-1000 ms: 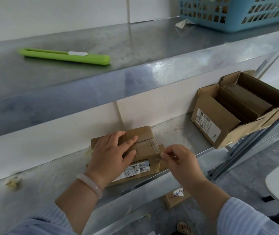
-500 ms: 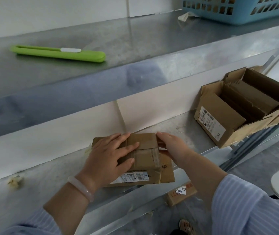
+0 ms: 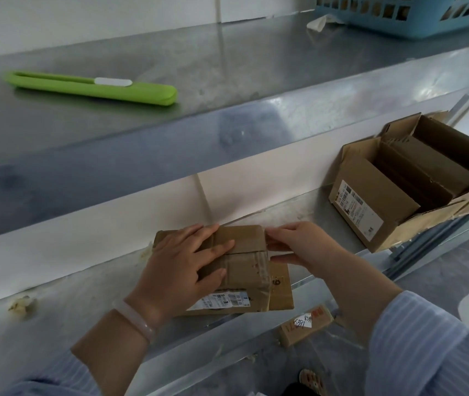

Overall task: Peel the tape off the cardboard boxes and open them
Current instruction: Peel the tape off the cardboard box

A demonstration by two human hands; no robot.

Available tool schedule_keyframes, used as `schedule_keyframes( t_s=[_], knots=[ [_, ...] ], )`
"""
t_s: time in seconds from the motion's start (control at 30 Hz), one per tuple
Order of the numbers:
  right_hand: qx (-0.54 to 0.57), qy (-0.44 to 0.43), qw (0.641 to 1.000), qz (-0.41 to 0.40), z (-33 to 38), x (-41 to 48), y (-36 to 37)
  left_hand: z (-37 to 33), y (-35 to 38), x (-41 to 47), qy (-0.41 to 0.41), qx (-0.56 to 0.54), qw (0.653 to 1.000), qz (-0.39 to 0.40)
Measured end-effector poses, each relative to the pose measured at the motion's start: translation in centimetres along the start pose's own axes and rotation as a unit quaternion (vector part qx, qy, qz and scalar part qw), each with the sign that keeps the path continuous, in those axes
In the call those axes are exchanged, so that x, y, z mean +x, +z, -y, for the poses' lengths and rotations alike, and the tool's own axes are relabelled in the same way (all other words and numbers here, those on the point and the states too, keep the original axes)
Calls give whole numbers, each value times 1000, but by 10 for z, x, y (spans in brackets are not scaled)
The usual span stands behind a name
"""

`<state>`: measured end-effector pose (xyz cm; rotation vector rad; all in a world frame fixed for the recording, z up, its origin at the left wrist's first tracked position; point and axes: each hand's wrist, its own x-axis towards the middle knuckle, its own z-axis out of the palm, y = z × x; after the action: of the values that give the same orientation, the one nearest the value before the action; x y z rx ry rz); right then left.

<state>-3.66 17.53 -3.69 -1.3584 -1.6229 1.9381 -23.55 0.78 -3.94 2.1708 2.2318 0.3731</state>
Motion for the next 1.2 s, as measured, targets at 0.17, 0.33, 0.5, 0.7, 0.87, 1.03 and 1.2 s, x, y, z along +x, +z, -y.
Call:
schedule_keyframes(
  t_s=[0.17, 0.33, 0.5, 0.7, 0.87, 1.03, 1.2],
  knots=[
    [-14, 12, 1000, -7, 12, -9, 7, 1, 0, 0, -3, 3, 1000, 3],
    [35, 42, 998, -28, 15, -7, 5, 2, 1, 1, -3, -2, 1000, 0],
    [54, 89, 994, -15, 13, 0, 6, 2, 0, 1, 0, 2, 1000, -8],
    [75, 156, 985, 23, 26, 7, 2, 3, 2, 2, 6, 10, 1000, -9],
    [29, 213, 975, 58, 28, 14, 5, 3, 2, 2, 2, 17, 1000, -9],
    [46, 238, 966, 89, 28, 19, 4, 4, 2, 3, 4, 17, 1000, -10],
    [35, 182, 980, 68, 23, 22, 6, 4, 2, 3, 4, 20, 1000, -9]
  ],
)
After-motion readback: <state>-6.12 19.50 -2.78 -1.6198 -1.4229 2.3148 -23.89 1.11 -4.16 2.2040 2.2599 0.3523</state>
